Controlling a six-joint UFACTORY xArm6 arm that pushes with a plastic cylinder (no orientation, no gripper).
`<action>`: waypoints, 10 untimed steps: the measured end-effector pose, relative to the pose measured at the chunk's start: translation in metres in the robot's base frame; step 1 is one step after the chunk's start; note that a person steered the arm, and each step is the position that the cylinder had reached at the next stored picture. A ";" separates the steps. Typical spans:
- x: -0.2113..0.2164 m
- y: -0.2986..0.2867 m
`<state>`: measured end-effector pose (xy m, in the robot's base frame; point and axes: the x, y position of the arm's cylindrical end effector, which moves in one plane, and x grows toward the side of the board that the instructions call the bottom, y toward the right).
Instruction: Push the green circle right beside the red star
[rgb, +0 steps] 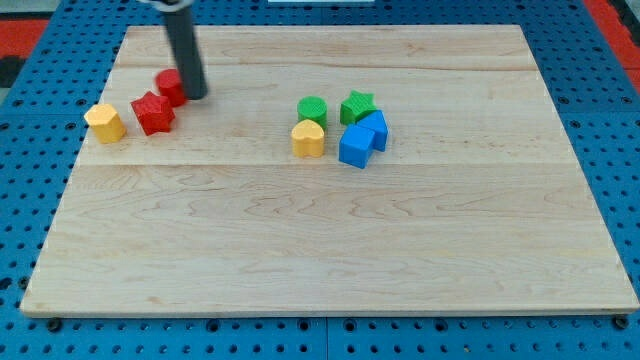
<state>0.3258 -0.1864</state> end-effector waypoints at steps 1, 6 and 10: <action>-0.029 0.006; 0.059 0.126; 0.013 0.128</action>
<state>0.3389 -0.0586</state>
